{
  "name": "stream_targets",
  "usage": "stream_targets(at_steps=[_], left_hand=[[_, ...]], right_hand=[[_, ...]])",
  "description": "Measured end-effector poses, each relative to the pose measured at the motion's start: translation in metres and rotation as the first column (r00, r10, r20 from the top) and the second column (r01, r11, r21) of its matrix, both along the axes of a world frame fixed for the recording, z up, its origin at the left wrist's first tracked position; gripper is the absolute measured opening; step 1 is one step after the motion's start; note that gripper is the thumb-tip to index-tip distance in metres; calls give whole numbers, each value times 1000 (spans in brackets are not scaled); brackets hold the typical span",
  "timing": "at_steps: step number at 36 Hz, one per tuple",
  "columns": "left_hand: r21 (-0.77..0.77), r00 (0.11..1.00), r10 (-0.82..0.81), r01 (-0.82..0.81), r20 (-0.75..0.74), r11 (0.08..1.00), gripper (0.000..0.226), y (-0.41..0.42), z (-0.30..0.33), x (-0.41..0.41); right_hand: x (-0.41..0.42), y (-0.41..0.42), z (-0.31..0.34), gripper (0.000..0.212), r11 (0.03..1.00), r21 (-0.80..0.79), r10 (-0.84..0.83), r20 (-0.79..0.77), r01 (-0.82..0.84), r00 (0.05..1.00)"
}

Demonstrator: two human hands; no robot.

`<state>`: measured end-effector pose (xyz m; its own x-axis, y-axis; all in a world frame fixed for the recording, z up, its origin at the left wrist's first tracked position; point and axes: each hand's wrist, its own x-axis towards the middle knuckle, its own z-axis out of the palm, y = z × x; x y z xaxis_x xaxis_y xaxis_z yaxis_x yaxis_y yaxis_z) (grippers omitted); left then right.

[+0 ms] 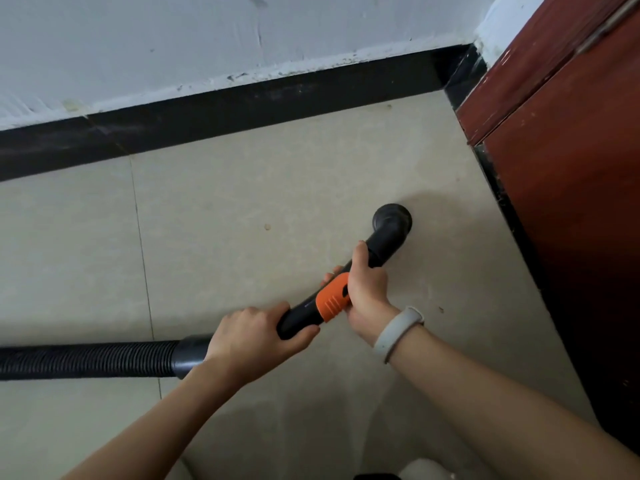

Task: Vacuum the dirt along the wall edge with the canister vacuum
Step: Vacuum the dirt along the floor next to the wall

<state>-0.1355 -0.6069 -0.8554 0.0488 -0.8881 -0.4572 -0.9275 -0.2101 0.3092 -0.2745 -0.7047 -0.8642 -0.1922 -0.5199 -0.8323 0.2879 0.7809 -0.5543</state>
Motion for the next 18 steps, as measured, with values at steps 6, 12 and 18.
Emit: stream_targets(at_steps=[6,12,18], left_hand=[[-71,990,137,-134,42,988,47,12,-4,25],[-116,953,303,-299,20,947,49,2,-7,40],[-120,974,223,-219,24,968,55,-70,2,20]], right_hand=[[40,-5,-2,36,992,-24,128,90,-127,988],[75,-34,-5,36,955,-62,295,149,-289,944],[50,-92,2,38,978,-101,190,68,-183,979]])
